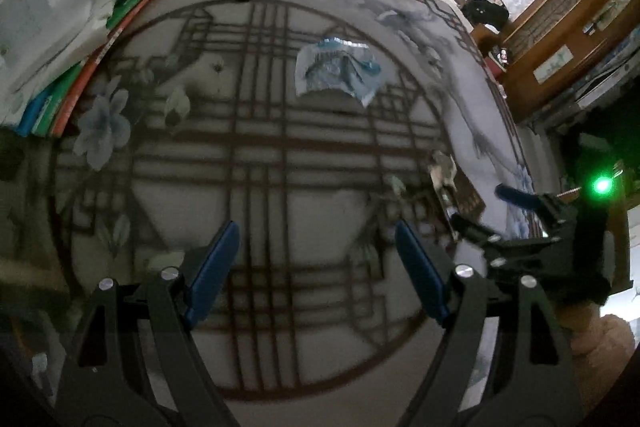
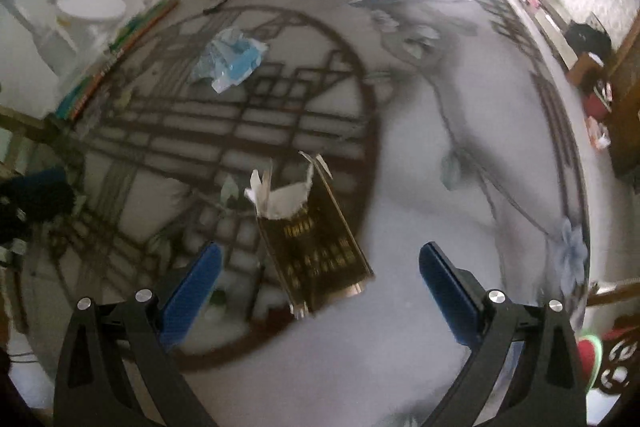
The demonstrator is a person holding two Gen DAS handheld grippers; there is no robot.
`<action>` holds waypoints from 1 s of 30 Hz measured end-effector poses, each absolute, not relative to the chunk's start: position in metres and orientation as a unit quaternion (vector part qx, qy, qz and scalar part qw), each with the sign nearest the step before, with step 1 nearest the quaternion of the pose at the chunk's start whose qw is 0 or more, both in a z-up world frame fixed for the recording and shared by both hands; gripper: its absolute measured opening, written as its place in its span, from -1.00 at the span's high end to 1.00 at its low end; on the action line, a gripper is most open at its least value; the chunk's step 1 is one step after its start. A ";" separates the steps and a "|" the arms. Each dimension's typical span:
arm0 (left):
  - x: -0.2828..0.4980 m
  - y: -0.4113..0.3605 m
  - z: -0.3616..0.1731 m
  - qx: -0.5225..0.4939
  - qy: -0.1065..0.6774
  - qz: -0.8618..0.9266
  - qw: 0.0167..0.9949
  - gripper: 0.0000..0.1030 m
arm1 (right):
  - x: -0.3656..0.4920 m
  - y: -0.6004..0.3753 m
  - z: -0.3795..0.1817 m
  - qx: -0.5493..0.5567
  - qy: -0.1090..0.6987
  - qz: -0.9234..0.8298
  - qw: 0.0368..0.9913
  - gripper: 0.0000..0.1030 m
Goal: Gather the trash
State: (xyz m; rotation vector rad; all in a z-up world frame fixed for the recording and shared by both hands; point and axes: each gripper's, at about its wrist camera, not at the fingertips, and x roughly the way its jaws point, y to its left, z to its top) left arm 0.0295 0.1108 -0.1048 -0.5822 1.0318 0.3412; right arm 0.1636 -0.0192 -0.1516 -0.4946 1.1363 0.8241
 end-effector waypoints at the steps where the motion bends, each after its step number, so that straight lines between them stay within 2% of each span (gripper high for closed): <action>1: 0.034 0.113 -0.106 -0.272 0.483 0.158 0.817 -0.50 | 0.165 -0.014 -0.157 -0.232 0.522 0.374 0.730 -0.84; 6: 0.067 0.126 -0.108 -0.272 0.472 0.150 0.825 -0.51 | 0.169 -0.008 -0.169 -0.237 0.534 0.372 0.721 -0.59; 7: 0.074 0.128 -0.108 -0.270 0.469 0.151 0.827 -0.55 | 0.170 -0.009 -0.168 -0.233 0.533 0.371 0.723 -0.42; 8: 0.080 0.130 -0.108 -0.268 0.466 0.152 0.829 -0.64 | 0.172 -0.011 -0.166 -0.230 0.532 0.372 0.725 -0.13; 9: 0.088 0.133 -0.109 -0.264 0.463 0.154 0.832 -0.67 | 0.173 -0.012 -0.165 -0.227 0.531 0.374 0.726 0.03; 12: 0.116 0.143 -0.118 -0.254 0.467 0.156 0.833 -0.75 | 0.182 -0.018 -0.160 -0.192 0.546 0.384 0.719 0.03; 22: 0.169 0.157 -0.149 -0.219 0.495 0.172 0.823 -0.72 | 0.179 -0.019 -0.160 -0.176 0.549 0.391 0.717 -0.01; 24: 0.169 0.159 -0.153 -0.223 0.494 0.180 0.821 -0.42 | 0.178 -0.017 -0.160 -0.182 0.547 0.392 0.717 -0.02; 25: 0.168 0.160 -0.154 -0.223 0.493 0.182 0.821 -0.39 | 0.178 -0.016 -0.160 -0.184 0.546 0.392 0.717 -0.10; 26: 0.167 0.160 -0.154 -0.219 0.489 0.186 0.824 -0.17 | 0.178 -0.016 -0.161 -0.184 0.545 0.394 0.717 -0.32; 27: 0.167 0.160 -0.153 -0.211 0.489 0.188 0.825 0.19 | 0.178 -0.014 -0.161 -0.186 0.543 0.393 0.718 -0.42; 28: 0.167 0.159 -0.153 -0.205 0.491 0.188 0.826 0.34 | 0.178 -0.012 -0.162 -0.187 0.542 0.392 0.720 -0.53; 30: 0.167 0.162 -0.154 -0.205 0.494 0.182 0.825 0.64 | 0.178 -0.010 -0.163 -0.191 0.540 0.390 0.721 -0.55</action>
